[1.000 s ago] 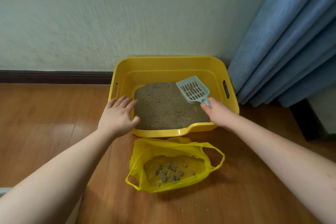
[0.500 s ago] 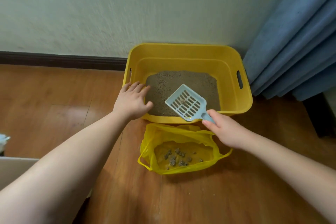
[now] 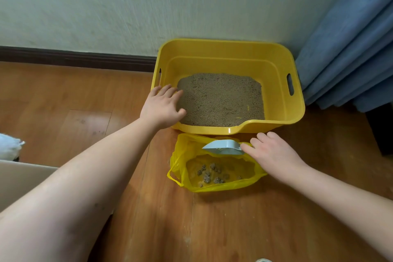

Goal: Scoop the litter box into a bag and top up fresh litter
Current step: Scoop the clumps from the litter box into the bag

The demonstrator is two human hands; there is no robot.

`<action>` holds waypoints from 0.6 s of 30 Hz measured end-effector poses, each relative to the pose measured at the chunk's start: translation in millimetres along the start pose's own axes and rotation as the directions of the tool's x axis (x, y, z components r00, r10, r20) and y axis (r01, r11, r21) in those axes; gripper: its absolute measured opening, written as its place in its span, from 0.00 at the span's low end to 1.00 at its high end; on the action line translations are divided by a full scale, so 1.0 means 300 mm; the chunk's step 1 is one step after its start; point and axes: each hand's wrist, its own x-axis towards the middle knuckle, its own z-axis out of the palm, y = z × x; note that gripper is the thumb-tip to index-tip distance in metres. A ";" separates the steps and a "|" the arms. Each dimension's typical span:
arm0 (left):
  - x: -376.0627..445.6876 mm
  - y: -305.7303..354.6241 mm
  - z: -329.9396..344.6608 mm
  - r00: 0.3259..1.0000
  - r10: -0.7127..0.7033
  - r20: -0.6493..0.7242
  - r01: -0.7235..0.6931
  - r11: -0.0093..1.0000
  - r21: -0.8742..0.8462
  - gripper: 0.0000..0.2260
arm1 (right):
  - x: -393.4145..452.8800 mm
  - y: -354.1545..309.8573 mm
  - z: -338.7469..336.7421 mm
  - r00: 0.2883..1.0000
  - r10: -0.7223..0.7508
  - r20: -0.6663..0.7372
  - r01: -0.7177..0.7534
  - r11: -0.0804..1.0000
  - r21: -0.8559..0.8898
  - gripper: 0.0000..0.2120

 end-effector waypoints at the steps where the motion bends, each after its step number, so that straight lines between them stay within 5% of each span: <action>1: -0.001 0.001 -0.001 1.000 0.001 -0.002 -0.001 1.000 0.000 0.30 | 0.000 -0.001 -0.001 1.000 -0.015 -0.019 0.015 1.000 -0.009 0.15; 5: 0.002 0.001 -0.003 1.000 -0.001 -0.001 0.001 1.000 -0.003 0.29 | 0.007 -0.002 -0.014 0.999 -0.018 -0.030 0.019 0.999 0.037 0.15; 10: 0.006 0.002 -0.004 1.000 -0.005 0.003 0.005 1.000 -0.006 0.29 | 0.039 0.034 -0.056 0.979 0.200 -0.047 -0.184 0.955 0.234 0.12; 15: 0.006 0.002 -0.006 1.000 -0.002 0.007 0.002 1.000 -0.005 0.31 | 0.120 0.127 -0.093 0.869 0.469 0.161 -0.479 0.710 0.517 0.14; 18: 0.006 0.001 -0.008 1.000 -0.001 0.001 0.001 1.000 -0.005 0.31 | 0.194 0.222 -0.083 0.790 0.503 0.350 -0.612 0.612 0.501 0.13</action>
